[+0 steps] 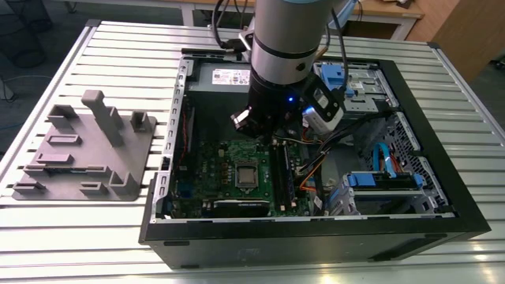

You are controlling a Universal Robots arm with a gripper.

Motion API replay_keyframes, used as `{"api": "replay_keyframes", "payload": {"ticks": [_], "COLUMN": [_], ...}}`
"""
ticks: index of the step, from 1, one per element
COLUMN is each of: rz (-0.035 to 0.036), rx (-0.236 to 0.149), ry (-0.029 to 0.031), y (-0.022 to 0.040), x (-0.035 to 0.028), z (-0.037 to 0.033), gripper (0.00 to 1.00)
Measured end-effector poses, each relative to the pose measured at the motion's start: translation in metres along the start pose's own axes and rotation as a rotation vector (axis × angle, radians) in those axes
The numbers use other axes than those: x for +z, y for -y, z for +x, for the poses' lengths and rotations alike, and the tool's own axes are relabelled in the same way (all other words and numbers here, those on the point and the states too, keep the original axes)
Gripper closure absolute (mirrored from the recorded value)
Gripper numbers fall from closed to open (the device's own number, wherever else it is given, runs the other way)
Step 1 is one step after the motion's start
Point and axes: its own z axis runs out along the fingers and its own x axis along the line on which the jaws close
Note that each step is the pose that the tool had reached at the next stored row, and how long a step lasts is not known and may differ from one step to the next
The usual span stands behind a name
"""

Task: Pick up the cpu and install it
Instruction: 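Install the first cpu locking lever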

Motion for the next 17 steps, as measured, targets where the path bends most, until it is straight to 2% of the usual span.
{"api": "replay_keyframes", "payload": {"ticks": [5, 7, 9, 13, 15, 17], "rz": [-0.0005, -0.0031, -0.0149, -0.0567, -0.0665, -0.0716], "rx": [0.000, 0.000, 0.000, 0.001, 0.001, 0.001], "ry": [0.0001, 0.0013, 0.0062, 0.0236, 0.0277, 0.0299], "y": [-0.0032, -0.0039, -0.0039, -0.0039, -0.0039, -0.0038], "x": [0.0003, 0.0004, 0.0005, 0.0005, 0.0006, 0.0024], "z": [-0.0023, -0.0031, -0.0037, -0.0040, -0.0039, -0.0039], "gripper": [0.89, 0.89, 0.89, 0.89, 0.89, 0.89]}}
